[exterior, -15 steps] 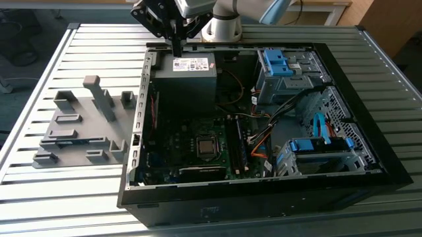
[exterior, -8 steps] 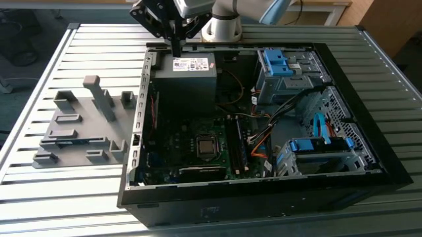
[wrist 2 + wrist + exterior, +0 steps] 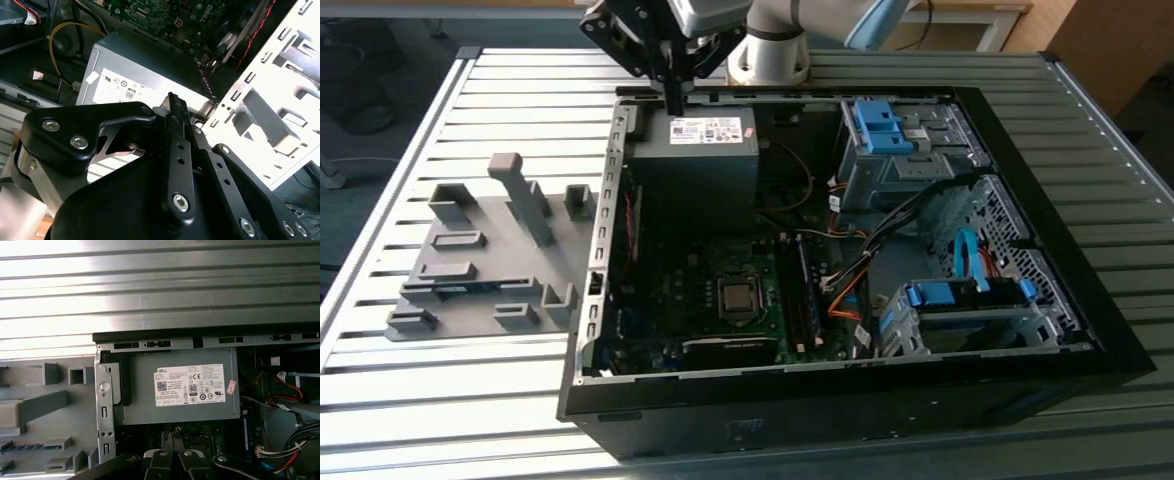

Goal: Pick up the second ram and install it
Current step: 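Reach for the second ram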

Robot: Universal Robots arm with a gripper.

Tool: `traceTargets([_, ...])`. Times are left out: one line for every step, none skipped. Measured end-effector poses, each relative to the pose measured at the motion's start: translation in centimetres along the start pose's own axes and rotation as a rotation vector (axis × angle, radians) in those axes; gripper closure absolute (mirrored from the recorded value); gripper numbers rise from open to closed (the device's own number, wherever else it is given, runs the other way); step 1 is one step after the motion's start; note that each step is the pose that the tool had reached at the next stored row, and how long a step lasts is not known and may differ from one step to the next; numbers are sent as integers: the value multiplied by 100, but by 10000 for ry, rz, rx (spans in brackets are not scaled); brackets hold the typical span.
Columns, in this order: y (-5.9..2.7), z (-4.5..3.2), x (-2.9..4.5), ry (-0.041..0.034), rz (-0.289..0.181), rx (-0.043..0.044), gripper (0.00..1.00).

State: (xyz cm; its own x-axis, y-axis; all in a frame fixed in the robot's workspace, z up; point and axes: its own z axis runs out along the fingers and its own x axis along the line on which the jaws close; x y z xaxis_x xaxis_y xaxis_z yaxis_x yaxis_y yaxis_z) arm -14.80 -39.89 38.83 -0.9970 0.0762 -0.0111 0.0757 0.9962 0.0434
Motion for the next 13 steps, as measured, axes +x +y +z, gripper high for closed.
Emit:
traceTargets([0, 0, 2, 0, 1, 1, 89])
traceTargets([0, 1, 4, 1, 1, 0, 89])
traceTargets([0, 1, 6, 1, 0, 0, 89])
traceTargets([-1, 2, 9, 2, 0, 0, 89])
traceTargets([-1, 2, 13, 2, 2, 1, 89])
traceTargets([-1, 2, 15, 3, 1, 0, 89])
traceTargets([-2, 3, 18, 3, 0, 1, 89])
traceTargets([-2, 3, 19, 4, 0, 0, 89])
traceTargets([-2, 3, 20, 5, -1, 1, 89])
traceTargets([-2, 3, 23, 6, 0, 1, 89])
traceTargets([-2, 4, 25, 7, 1, 1, 89])
traceTargets([-2, 4, 26, 8, 0, 1, 89])
traceTargets([-3, 7, 40, 15, 1, 2, 89])
